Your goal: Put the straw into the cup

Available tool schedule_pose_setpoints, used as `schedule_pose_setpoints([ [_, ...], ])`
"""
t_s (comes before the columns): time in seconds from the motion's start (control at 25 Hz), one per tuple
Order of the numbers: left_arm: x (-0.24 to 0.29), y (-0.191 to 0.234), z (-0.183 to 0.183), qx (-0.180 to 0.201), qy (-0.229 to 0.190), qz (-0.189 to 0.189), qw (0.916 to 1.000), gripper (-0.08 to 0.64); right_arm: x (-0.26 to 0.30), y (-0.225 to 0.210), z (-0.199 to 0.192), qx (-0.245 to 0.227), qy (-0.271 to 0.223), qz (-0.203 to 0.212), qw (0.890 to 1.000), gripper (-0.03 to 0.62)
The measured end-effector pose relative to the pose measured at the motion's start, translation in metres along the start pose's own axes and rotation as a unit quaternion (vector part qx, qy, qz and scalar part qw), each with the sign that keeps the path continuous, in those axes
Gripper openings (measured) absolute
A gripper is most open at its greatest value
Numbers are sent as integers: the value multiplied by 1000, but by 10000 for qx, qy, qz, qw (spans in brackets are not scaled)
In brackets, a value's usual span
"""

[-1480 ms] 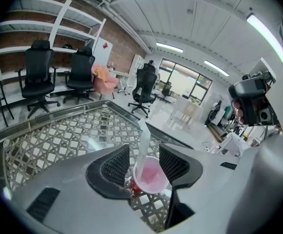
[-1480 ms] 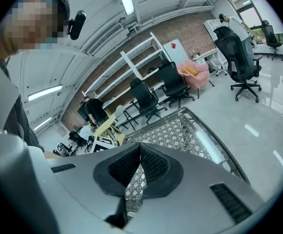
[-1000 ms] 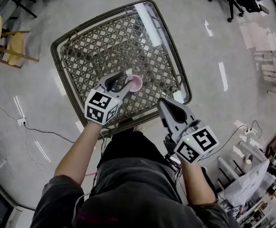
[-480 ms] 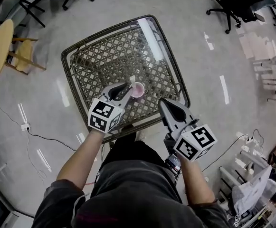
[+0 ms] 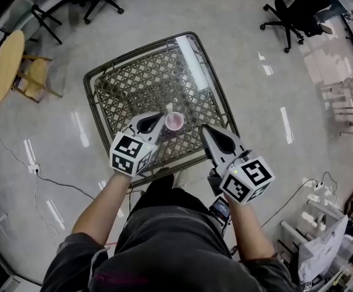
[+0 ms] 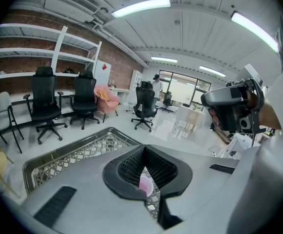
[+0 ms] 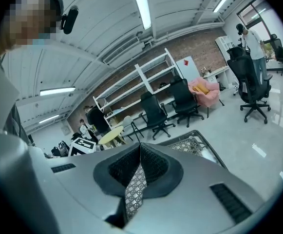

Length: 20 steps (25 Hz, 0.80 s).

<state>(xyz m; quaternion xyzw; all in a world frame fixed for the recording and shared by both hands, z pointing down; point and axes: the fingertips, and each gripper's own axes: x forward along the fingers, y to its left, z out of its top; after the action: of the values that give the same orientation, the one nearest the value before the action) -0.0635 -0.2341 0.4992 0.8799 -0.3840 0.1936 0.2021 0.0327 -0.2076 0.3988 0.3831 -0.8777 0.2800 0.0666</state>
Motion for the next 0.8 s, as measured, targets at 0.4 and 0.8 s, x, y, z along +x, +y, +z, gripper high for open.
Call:
schedule_pose_setpoints([
  [0.4,-20,-12,25,118,-248,52,9996,9,-7,11,15,-127,-175,28,9998,14],
  [0.8,-32,-14,37,187,-410,113,9989,9,-9,18,20,-179,-329,48,9993,14],
])
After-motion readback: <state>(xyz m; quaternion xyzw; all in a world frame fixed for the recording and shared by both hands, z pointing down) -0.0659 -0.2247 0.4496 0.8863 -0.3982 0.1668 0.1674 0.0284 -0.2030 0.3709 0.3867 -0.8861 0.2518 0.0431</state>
